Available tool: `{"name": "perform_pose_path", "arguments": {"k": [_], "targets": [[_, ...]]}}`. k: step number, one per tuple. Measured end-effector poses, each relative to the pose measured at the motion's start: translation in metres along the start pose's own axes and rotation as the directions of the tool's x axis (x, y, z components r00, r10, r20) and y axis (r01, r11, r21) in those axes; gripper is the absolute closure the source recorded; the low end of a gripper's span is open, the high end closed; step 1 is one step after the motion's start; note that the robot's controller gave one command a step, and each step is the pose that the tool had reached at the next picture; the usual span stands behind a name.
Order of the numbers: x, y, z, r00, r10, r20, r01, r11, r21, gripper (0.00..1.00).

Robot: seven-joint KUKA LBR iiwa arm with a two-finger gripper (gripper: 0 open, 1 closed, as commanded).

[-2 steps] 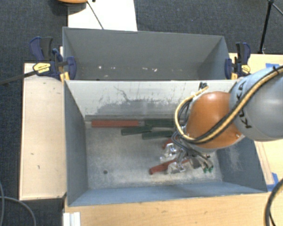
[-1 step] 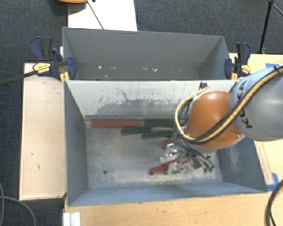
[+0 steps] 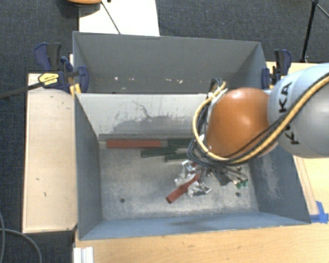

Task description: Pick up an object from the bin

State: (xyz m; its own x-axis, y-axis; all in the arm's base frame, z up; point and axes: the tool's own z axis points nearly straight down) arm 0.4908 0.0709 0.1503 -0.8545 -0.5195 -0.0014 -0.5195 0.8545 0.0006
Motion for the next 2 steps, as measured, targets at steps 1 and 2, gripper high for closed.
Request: {"name": "perform_pose_path", "arguments": {"k": [1, 2], "targets": [[0.000, 0.000, 0.000, 1.000, 0.002, 0.000, -0.002, 1.000, 0.000, 1.00], [-0.005, 0.003, -0.052, 1.000, -0.028, -0.005, 0.028, 1.000, -0.002, 1.00]]}}
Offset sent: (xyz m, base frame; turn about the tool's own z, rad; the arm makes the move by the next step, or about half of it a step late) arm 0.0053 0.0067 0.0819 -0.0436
